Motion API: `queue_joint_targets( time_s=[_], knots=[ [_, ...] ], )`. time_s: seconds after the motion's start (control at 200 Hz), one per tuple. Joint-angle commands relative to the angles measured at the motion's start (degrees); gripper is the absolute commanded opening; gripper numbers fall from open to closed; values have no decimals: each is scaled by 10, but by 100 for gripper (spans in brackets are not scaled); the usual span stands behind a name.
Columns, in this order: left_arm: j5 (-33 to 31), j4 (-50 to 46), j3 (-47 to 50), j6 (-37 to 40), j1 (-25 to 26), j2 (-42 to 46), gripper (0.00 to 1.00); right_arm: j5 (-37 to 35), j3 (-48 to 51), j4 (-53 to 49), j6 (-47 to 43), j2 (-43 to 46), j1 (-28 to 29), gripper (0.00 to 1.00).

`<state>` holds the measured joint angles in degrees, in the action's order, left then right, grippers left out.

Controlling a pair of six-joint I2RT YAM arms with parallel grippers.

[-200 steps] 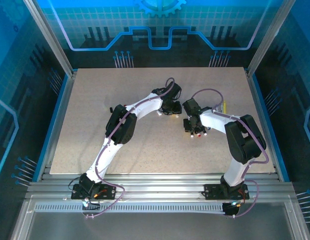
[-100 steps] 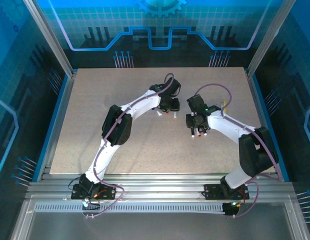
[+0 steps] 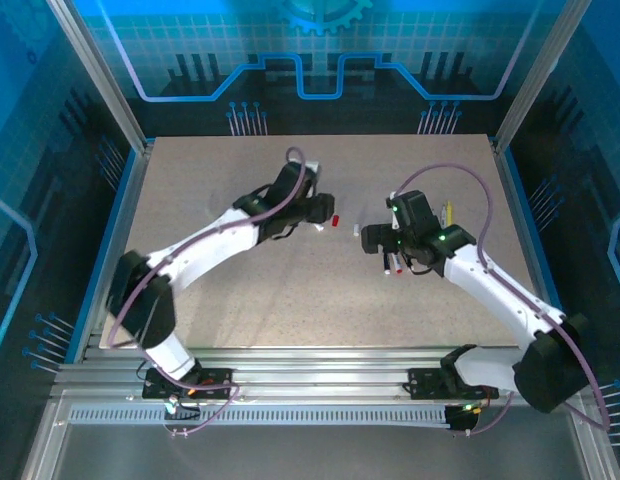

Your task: Open the pen caps

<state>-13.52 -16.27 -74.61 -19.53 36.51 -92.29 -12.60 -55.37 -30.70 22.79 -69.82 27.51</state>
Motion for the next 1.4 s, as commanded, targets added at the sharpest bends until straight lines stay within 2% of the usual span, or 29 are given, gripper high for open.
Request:
queue_joint_targets(
  time_s=[0.0, 0.04, 0.14, 0.205, 0.26, 0.32, 0.42, 0.465, 0.545, 0.59, 0.625, 0.655, 0.725, 0.785, 0.865, 1.001, 1.076, 1.131, 1.181, 1.261, 1.391],
  knots=[
    [-96, 166, 86, 81, 1, 60, 90, -8, 25, 58, 5, 17, 23, 100],
    [-103, 194, 107, 111, 1, 72, 99, -23, 37, 91, 15, 20, 30, 100],
    [-82, 266, 167, 183, 2, 96, 99, -82, 97, 211, 25, 31, 56, 100],
    [-56, 261, 192, 229, 4, 115, 99, -117, 137, 300, 8, 37, 81, 100],
    [-93, 242, 205, 213, 4, 141, 99, -116, 155, 349, -36, 38, 98, 100],
    [-123, 233, 232, 185, 4, 178, 99, -115, 152, 350, -54, 33, 110, 100],
    [-172, 286, 327, 174, 4, 256, 99, -110, 142, 336, -64, 21, 114, 100],
    [-219, 323, 375, 188, 3, 289, 99, -116, 142, 340, -72, 17, 114, 100],
    [-305, 429, 465, 273, -8, 335, 99, -130, 144, 356, -91, 8, 112, 100],
    [-343, 503, 505, 306, -37, 347, 99, -133, 138, 356, -100, -3, 110, 100],
    [-352, 535, 529, 296, -76, 351, 99, -134, 131, 353, -105, -11, 110, 100],
    [-343, 537, 542, 264, -119, 352, 99, -136, 124, 348, -109, -20, 109, 100],
    [-275, 499, 547, 174, -215, 331, 99, -139, 105, 338, -114, -39, 109, 100],
    [-234, 526, 553, 158, -256, 279, 99, -144, 91, 329, -114, -54, 108, 100],
    [-243, 610, 554, 204, -262, 188, 99, -146, 86, 327, -111, -60, 107, 100],
    [-217, 541, 494, 218, -263, 116, 99, -152, 94, 329, -118, -49, 104, 100],
    [-210, 651, 507, 211, -274, 75, 100, -164, 112, 352, -127, -42, 96, 100],
    [-187, 640, 492, 200, -292, 50, 100, -167, 124, 365, -129, -36, 83, 100],
    [-161, 593, 476, 194, -293, 54, 99, -165, 137, 382, -134, -30, 66, 100],
    [-143, 643, 506, 195, -296, 64, 99, -164, 167, 421, -149, -23, 29, 100],
    [-78, 870, 622, 205, -307, 55, 99, -181, 199, 458, -147, -17, -29, 100]
  ],
)
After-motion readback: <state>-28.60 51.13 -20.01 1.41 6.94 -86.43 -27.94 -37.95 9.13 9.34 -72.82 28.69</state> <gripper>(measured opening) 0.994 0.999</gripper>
